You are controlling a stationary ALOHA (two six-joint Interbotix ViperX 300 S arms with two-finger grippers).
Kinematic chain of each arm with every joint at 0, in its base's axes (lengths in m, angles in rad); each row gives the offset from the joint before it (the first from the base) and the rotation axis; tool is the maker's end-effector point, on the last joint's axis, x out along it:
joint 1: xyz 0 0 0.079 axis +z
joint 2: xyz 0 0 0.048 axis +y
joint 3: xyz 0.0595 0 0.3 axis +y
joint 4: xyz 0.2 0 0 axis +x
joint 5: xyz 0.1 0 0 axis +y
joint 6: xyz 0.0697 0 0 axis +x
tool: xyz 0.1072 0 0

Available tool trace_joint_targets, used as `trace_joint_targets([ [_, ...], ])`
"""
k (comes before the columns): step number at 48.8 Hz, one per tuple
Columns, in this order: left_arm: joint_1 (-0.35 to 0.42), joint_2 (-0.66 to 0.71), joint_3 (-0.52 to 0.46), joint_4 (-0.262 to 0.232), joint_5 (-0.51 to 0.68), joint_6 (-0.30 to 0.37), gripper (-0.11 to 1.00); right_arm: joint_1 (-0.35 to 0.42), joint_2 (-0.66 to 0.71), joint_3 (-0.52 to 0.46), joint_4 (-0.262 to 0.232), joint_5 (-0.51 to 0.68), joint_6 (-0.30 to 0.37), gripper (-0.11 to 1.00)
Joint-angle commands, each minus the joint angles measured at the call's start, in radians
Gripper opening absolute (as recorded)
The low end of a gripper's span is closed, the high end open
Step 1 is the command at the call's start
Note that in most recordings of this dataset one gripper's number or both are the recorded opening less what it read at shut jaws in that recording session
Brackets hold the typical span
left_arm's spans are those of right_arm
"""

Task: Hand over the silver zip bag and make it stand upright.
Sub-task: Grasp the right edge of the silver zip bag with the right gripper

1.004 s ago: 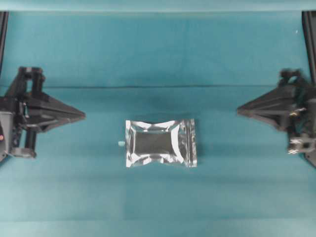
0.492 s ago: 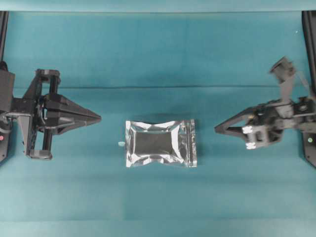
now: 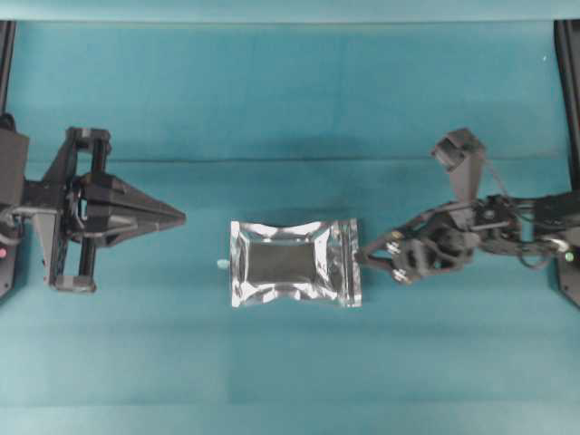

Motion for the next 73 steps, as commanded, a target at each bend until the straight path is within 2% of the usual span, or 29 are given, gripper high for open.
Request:
trace_joint_targets([
  [1, 0.002, -0.002, -0.017, 0.003, 0.008, -0.002, 0.01, 0.006, 0.038, -0.011, 0.005, -0.032, 0.049, 0.98],
  [7, 0.002, -0.002, -0.017, 0.003, 0.018, -0.002, 0.01, 0.018, 0.089, -0.008, 0.005, -0.074, 0.12, 0.98],
  [12, 0.002, -0.002, -0.017, 0.003, 0.02, -0.002, 0.01, 0.029, 0.132, -0.006, 0.005, -0.123, 0.147, 0.98],
  [22, 0.002, -0.002, -0.015, 0.003, 0.02, -0.002, 0.01, 0.034, 0.192, -0.023, 0.005, -0.183, 0.167, 0.98],
  [38, 0.012, -0.002, -0.012, 0.003, 0.02, -0.002, 0.01, 0.031, 0.267, -0.074, 0.005, -0.209, 0.175, 0.98],
  [59, 0.021, -0.006, -0.008, 0.003, 0.025, -0.002, 0.01, 0.028, 0.302, -0.103, 0.005, -0.241, 0.172, 0.96],
  [64, 0.021, -0.006, -0.008, 0.003, 0.025, 0.0, 0.01, 0.026, 0.302, -0.101, 0.005, -0.235, 0.169, 0.93],
  [67, 0.021, -0.009, -0.008, 0.003, 0.025, 0.0, 0.01, 0.023, 0.302, -0.1, 0.005, -0.232, 0.169, 0.86],
  [70, 0.023, -0.009, -0.008, 0.003, 0.023, 0.0, 0.01, 0.018, 0.301, -0.098, 0.005, -0.225, 0.169, 0.77],
  [73, 0.026, -0.009, -0.008, 0.003, 0.025, 0.0, 0.01, 0.014, 0.299, -0.095, 0.005, -0.216, 0.169, 0.62],
])
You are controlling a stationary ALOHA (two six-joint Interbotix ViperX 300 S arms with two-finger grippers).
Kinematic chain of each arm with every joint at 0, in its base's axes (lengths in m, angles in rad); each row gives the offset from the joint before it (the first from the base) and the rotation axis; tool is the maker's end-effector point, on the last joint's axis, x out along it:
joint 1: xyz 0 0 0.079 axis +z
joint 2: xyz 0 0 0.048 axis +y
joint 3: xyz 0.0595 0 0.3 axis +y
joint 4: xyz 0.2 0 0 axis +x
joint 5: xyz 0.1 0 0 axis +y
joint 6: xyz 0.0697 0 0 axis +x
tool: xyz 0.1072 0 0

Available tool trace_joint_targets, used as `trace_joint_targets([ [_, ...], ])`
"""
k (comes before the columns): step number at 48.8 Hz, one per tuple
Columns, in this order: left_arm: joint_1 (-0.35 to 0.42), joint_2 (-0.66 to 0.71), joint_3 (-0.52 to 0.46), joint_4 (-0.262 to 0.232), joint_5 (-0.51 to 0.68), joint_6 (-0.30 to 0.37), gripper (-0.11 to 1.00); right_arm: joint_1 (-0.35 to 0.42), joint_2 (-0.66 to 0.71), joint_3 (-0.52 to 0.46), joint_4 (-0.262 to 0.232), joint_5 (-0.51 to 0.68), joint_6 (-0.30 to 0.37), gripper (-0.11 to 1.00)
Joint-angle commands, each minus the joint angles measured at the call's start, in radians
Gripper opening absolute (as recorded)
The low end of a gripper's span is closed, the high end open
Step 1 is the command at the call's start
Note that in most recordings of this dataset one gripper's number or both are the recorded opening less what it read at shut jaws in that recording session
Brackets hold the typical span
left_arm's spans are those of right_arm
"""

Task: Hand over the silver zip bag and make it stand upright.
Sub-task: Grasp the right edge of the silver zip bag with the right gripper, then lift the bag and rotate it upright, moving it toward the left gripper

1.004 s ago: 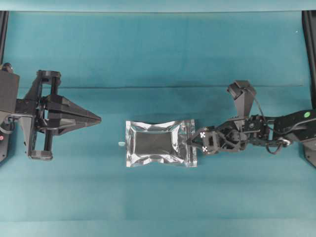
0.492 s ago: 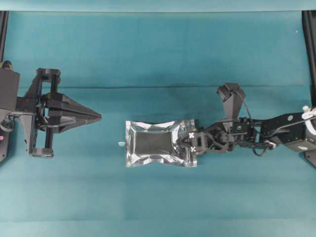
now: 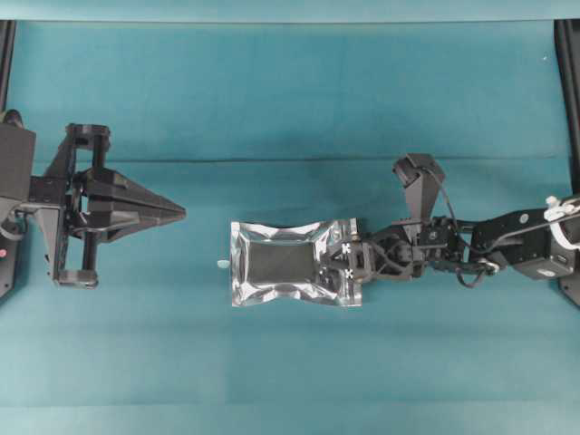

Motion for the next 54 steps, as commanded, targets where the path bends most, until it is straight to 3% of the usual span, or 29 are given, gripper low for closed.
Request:
trace_joint_targets([
  [1, 0.005, -0.005, -0.009, 0.003, -0.005, -0.002, 0.01, -0.009, -0.009, -0.008, -0.002, 0.005, 0.003, 0.57],
  [8, 0.009, -0.005, -0.009, 0.003, -0.005, -0.002, 0.01, -0.015, -0.011, -0.008, -0.002, 0.018, 0.003, 0.22],
  [12, 0.011, -0.005, -0.009, 0.003, -0.005, -0.002, 0.01, -0.015, -0.014, -0.011, -0.002, 0.018, 0.002, 0.1],
  [18, 0.011, -0.005, -0.009, 0.003, -0.003, -0.002, 0.01, -0.015, -0.015, -0.011, -0.003, 0.018, 0.0, 0.01],
  [28, 0.011, -0.005, -0.009, 0.003, -0.003, -0.002, 0.01, -0.018, -0.063, -0.029, -0.028, 0.066, -0.014, 0.01],
  [34, 0.012, -0.005, -0.009, 0.003, -0.003, -0.002, 0.01, -0.035, -0.112, -0.095, -0.078, 0.267, -0.072, 0.01],
  [46, 0.02, -0.005, -0.009, 0.003, -0.003, -0.002, 0.01, -0.091, -0.193, -0.324, -0.167, 0.784, -0.282, 0.01],
  [54, 0.023, -0.005, -0.009, 0.003, -0.002, -0.002, 0.01, -0.124, -0.212, -0.451, -0.21, 1.02, -0.396, 0.01],
])
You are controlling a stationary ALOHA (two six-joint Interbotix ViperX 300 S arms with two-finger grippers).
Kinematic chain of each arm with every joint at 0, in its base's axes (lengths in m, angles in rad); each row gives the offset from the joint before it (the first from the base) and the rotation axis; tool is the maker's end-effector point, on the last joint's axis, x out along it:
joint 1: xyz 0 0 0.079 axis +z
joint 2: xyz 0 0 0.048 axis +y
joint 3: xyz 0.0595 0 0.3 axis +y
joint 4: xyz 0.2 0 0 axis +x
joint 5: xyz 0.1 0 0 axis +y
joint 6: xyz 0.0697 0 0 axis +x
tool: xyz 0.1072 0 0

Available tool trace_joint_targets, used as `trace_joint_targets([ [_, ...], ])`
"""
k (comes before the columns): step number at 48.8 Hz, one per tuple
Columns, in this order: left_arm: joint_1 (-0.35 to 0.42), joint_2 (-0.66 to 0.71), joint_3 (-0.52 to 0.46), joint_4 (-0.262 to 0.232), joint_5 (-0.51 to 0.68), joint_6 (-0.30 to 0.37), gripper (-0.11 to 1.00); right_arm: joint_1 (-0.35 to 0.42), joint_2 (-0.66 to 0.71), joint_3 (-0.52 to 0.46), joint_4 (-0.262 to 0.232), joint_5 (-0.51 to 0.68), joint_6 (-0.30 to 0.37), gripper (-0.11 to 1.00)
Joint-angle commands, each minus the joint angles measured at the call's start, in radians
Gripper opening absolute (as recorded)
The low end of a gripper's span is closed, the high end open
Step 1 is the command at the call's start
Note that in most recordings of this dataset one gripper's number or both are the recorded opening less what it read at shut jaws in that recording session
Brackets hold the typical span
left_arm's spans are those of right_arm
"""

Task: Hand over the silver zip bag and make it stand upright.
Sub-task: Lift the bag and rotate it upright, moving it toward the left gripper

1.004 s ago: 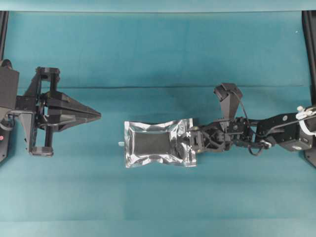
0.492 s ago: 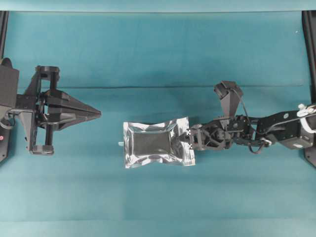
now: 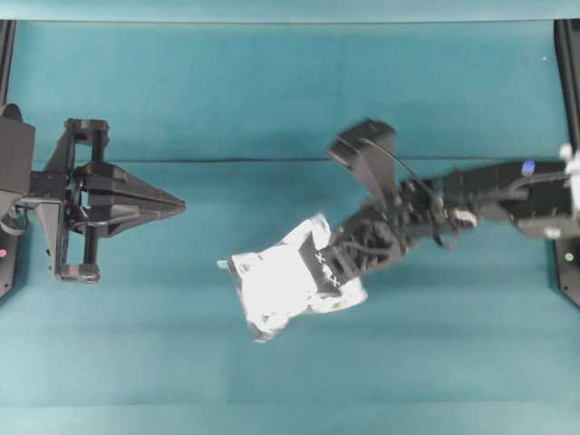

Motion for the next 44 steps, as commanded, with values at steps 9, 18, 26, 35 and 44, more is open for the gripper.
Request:
trace_joint_targets([
  [9, 0.005, -0.005, -0.009, 0.003, 0.008, -0.002, 0.01, -0.031, -0.017, -0.204, -0.046, 0.256, -0.161, 0.01],
  [18, 0.005, -0.005, -0.009, 0.003, 0.009, -0.002, 0.01, -0.035, 0.0, -0.316, -0.046, 0.393, -0.291, 0.01],
  [26, 0.005, -0.006, -0.008, 0.003, 0.008, -0.002, 0.01, -0.037, 0.034, -0.393, -0.046, 0.509, -0.391, 0.01],
  [35, 0.005, -0.006, -0.008, 0.003, 0.009, -0.005, 0.01, -0.035, 0.075, -0.459, -0.051, 0.618, -0.535, 0.01],
  [44, 0.006, -0.014, -0.003, 0.003, 0.009, -0.012, 0.01, -0.037, 0.1, -0.506, -0.071, 0.643, -0.641, 0.01],
])
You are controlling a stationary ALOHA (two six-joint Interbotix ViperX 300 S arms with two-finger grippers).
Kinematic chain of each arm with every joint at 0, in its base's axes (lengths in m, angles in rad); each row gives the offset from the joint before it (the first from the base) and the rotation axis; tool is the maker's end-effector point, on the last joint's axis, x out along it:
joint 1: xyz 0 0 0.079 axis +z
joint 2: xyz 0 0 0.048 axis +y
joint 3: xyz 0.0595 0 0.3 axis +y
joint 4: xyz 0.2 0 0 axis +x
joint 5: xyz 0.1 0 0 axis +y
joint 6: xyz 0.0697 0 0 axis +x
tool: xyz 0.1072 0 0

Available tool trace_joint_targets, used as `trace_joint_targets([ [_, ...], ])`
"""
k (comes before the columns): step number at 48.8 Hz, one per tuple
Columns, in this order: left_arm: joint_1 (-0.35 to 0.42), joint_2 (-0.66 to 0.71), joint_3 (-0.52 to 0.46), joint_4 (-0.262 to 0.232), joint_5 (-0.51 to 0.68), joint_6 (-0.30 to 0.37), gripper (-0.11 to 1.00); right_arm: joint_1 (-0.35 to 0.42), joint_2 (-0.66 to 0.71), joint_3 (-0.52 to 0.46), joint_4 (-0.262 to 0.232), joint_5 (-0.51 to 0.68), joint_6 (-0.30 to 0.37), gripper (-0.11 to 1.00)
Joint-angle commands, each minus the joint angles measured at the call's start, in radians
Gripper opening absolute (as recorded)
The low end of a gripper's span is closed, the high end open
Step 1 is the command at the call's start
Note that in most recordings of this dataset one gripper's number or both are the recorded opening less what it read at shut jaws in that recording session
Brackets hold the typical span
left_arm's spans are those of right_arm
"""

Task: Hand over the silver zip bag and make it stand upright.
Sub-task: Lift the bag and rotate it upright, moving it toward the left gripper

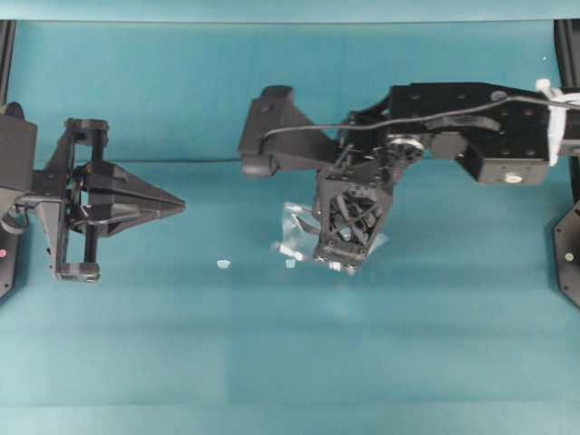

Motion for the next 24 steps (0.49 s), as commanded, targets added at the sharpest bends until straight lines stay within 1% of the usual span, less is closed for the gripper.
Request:
trace_joint_targets([
  [1, 0.002, -0.009, -0.006, 0.002, -0.005, -0.005, 0.01, 0.002, -0.003, -0.041, -0.005, 0.002, -0.044, 0.01],
  [13, 0.002, -0.04, 0.008, 0.003, -0.003, -0.005, 0.01, 0.008, 0.04, -0.08, -0.006, 0.005, -0.143, 0.01],
  [24, 0.003, -0.049, 0.012, 0.003, 0.017, -0.006, 0.01, 0.023, 0.104, -0.149, -0.009, 0.011, -0.179, 0.01],
])
